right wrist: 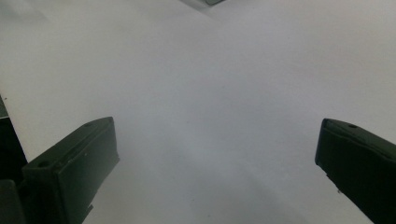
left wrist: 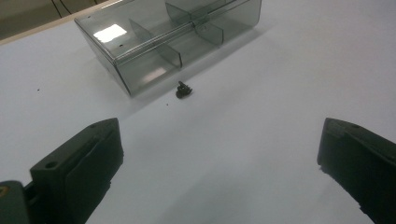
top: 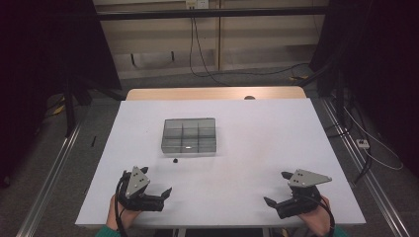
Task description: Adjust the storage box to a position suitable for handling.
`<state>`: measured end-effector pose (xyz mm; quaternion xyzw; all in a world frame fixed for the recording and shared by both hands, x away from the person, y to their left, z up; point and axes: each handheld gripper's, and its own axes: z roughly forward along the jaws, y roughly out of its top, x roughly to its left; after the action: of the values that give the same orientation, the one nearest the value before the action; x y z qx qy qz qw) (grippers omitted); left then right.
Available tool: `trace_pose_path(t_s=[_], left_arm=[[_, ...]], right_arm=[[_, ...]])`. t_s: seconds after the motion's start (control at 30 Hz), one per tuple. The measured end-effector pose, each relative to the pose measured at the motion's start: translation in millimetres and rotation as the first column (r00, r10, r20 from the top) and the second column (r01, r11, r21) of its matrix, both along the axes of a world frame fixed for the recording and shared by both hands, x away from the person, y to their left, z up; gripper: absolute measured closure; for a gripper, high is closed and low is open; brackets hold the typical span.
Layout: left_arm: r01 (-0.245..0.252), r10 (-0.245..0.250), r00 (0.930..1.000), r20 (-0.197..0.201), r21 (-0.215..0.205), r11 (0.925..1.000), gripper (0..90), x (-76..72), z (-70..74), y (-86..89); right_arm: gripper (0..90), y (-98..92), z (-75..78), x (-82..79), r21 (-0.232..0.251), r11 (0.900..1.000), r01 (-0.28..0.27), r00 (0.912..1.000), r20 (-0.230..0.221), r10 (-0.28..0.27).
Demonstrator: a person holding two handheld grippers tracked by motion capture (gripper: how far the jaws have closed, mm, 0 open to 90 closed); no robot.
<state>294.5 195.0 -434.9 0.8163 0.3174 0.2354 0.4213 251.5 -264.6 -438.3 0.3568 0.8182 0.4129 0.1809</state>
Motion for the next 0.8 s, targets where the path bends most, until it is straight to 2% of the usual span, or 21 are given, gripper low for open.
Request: trace_pose_path(t_s=[0.23, 0.27, 0.43, 0.63, 0.8], left_arm=[[-0.002, 0.002, 1.0000, -0.006, 0.012, 0.9999, 0.2, 4.5, 0.2, -1.5], [-0.012, 0.012, 0.9999, -0.008, 0.024, 0.9996, 0.2, 5.9, 0.8, -1.4], [-0.023, 0.024, 0.9997, -0.011, 0.030, 0.9993, 0.2, 11.2, 1.2, -0.8], [-0.041, 0.041, 0.9990, -0.017, 0.029, 0.9988, 0.6, 20.5, 3.6, 2.9], [-0.065, 0.066, 0.9975, -0.027, 0.011, 0.9978, 0.6, 29.7, 5.4, 7.4]], right_arm=[[0.0, -0.5, -0.3, 0.3, 0.005, 1.000, -0.001, 1.0000, -0.003, 0.001], [0.0, -0.7, -0.3, 0.4, 0.007, 1.000, -0.003, 1.0000, -0.004, 0.003], [0.0, 0.1, -1.0, 1.6, 0.011, 1.000, -0.007, 0.9999, -0.009, 0.007], [0.0, 0.6, -0.6, 1.7, 0.011, 1.000, -0.007, 1.0000, -0.006, 0.007], [0.0, 0.5, -0.2, 1.7, 0.014, 1.000, -0.011, 0.9999, 0.001, 0.011]])
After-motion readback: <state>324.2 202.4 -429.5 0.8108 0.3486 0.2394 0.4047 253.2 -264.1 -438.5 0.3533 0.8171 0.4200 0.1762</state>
